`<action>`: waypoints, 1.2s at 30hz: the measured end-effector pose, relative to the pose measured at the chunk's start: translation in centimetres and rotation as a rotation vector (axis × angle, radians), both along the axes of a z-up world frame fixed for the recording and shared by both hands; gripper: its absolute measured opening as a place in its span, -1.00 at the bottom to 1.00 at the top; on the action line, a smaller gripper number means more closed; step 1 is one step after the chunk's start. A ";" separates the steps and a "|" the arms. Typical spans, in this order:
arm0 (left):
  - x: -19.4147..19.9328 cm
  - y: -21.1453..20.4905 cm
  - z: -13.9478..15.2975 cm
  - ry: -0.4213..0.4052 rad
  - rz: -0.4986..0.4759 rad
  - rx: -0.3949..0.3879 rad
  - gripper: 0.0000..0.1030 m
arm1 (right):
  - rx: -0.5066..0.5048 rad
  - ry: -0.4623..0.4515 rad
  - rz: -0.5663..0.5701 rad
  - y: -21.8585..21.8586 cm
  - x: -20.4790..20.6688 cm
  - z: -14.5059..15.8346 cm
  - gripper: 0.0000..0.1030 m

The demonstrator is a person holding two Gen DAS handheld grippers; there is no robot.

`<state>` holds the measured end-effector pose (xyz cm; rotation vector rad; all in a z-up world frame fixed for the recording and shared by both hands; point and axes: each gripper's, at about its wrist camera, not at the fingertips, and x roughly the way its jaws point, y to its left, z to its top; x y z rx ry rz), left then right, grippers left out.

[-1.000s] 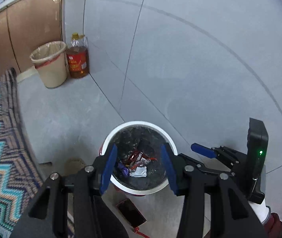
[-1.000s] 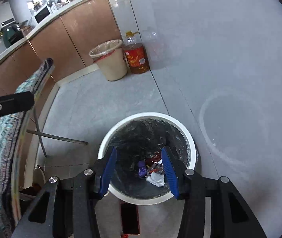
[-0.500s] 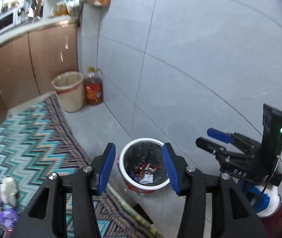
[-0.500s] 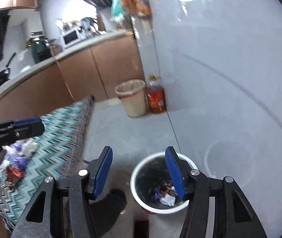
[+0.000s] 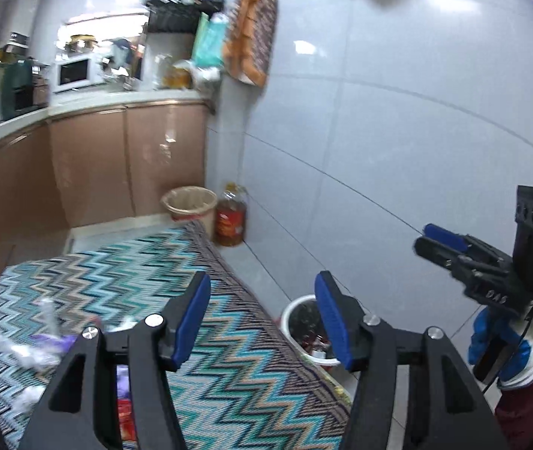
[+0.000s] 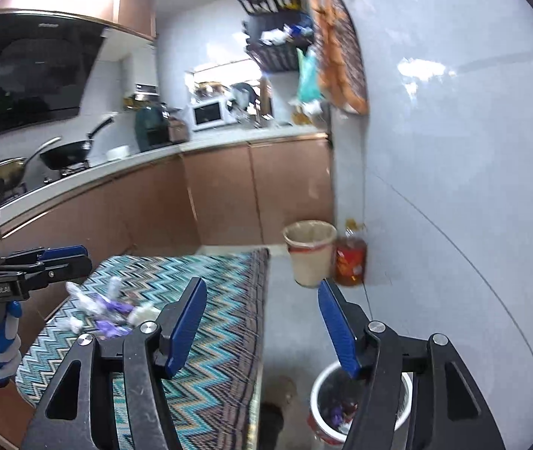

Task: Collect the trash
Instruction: 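Move both tools back over the table toward the remaining trash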

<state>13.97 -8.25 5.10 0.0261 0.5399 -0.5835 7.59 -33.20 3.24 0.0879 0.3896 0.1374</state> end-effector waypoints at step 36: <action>8.3 32.5 -15.1 0.275 0.585 -0.204 0.10 | 0.017 0.327 0.449 20.4 16.7 -10.3 0.04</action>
